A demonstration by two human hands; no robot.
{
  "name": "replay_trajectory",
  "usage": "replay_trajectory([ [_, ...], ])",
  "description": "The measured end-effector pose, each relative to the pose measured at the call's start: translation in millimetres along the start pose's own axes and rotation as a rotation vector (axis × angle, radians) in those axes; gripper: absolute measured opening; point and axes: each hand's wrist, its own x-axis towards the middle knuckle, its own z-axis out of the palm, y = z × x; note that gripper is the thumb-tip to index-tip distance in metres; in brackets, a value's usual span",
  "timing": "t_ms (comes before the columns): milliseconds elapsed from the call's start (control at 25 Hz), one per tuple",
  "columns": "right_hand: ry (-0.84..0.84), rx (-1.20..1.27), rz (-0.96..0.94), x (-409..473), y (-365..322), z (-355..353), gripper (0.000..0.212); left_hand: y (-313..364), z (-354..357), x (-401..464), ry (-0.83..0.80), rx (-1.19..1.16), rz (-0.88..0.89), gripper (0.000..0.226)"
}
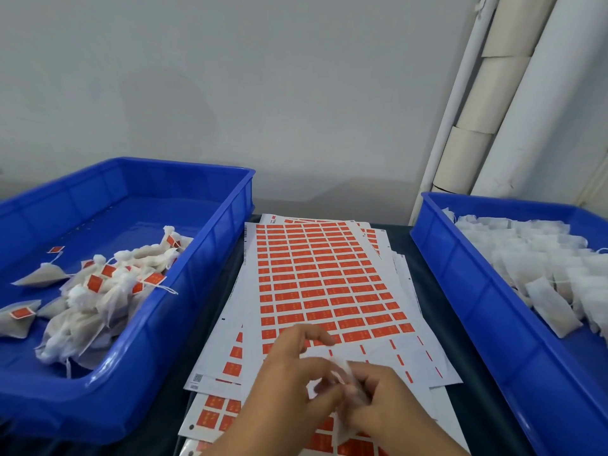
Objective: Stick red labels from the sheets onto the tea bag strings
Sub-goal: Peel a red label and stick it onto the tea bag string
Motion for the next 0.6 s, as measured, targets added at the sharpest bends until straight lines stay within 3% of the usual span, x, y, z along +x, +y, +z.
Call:
replay_trajectory([
  [120,-0.064,-0.059,-0.038,-4.4,-4.7,1.6,0.033,3.2,2.6,6.7,-0.03,-0.139,-0.01,0.021],
  [320,-0.089,0.015,-0.022,-2.3,-2.2,7.0,0.029,-3.5,14.3,7.3,0.072,-0.077,-0.164,0.017],
  [480,-0.021,-0.028,-0.025,5.3,3.1,19.7,0.028,-5.4,24.0,7.0,0.084,-0.091,-0.199,0.015],
  [600,0.059,0.084,-0.005,8.5,4.3,21.4,0.024,-6.2,26.6,10.3,0.146,-0.103,-0.25,0.013],
])
